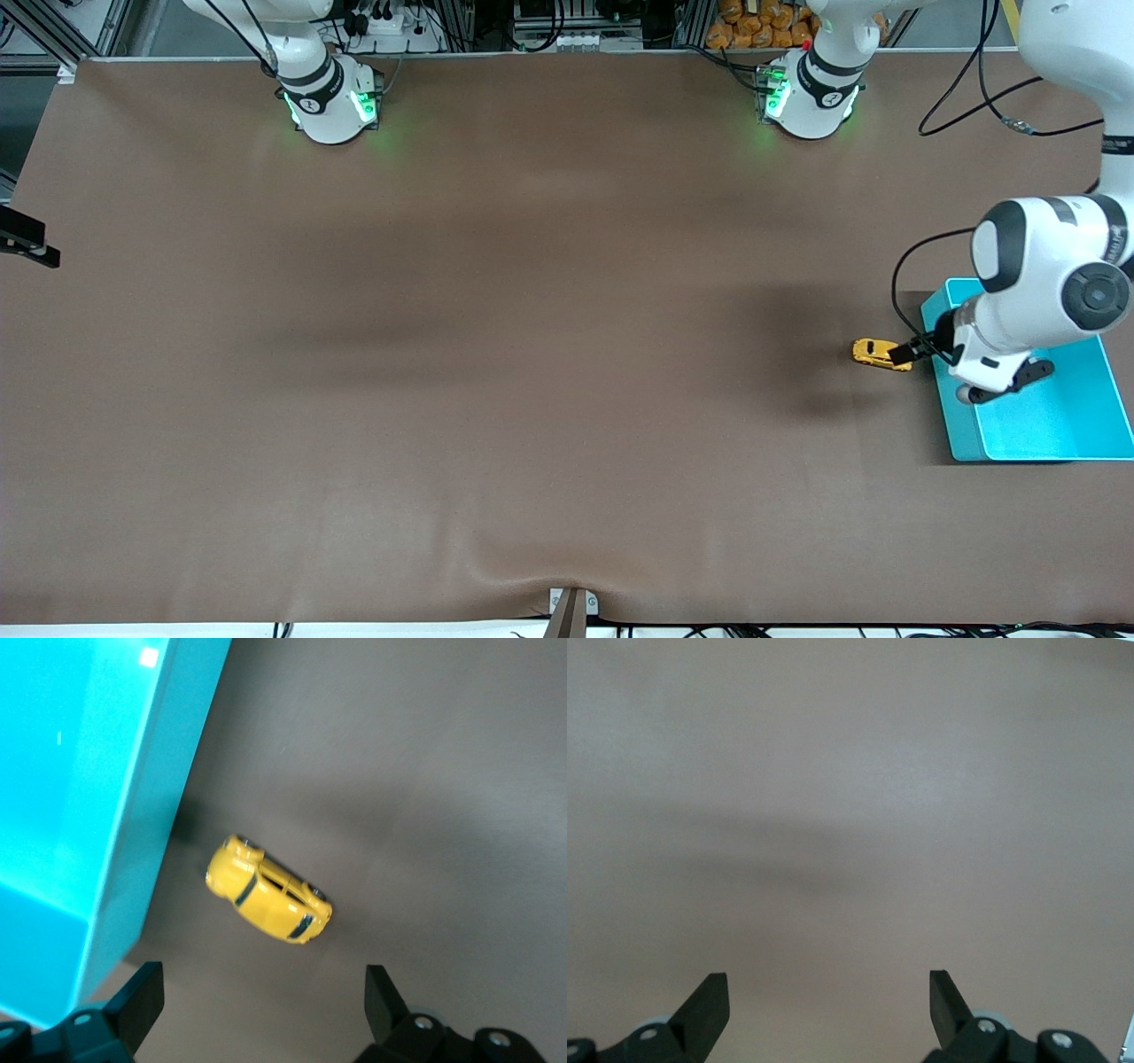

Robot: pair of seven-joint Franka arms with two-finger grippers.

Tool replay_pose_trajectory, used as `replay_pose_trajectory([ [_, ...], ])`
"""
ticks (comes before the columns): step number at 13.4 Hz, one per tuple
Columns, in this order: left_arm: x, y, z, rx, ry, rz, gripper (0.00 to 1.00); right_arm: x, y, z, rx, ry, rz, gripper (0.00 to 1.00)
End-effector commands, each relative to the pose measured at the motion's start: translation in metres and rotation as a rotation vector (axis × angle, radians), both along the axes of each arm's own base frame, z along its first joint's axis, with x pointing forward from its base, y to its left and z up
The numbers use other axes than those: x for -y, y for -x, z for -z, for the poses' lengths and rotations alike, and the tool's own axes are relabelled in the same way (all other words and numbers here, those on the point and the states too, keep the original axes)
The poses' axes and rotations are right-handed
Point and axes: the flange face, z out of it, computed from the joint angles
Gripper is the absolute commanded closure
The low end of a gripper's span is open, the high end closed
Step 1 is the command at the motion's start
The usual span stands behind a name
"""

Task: Wind and store yellow beetle car
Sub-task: 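Grasp the yellow car with the left gripper and lift it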

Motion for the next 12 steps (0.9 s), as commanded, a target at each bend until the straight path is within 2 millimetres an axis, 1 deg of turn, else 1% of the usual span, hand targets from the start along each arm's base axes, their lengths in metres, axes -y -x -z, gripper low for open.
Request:
replay_pose_trajectory([
  [1,0.003,0.019,-0.002,0.02,-0.029,-0.118,0.0,-0.009,0.034,0.012,0.029,0.006,0.035,0.0],
  [3,0.003,0.024,0.006,0.032,-0.038,-0.217,0.0,-0.009,0.05,0.021,0.06,0.002,0.077,0.0],
  [4,0.003,0.029,0.015,0.046,-0.043,-0.283,0.0,-0.012,0.056,0.026,0.071,0.001,0.085,0.0],
  [5,0.0,0.032,0.022,0.071,-0.045,-0.356,0.0,-0.015,0.061,0.028,0.079,-0.001,0.094,0.0],
  [8,-0.004,0.036,0.044,0.179,-0.03,-0.581,0.0,-0.027,0.068,0.03,0.075,-0.005,0.097,0.0],
  [10,-0.03,0.041,0.055,0.226,-0.019,-0.739,0.0,-0.036,0.068,0.029,0.072,-0.002,0.08,0.0],
  [12,-0.036,0.044,0.072,0.265,-0.002,-0.872,0.0,-0.045,0.069,0.027,0.072,0.011,0.081,0.0],
])
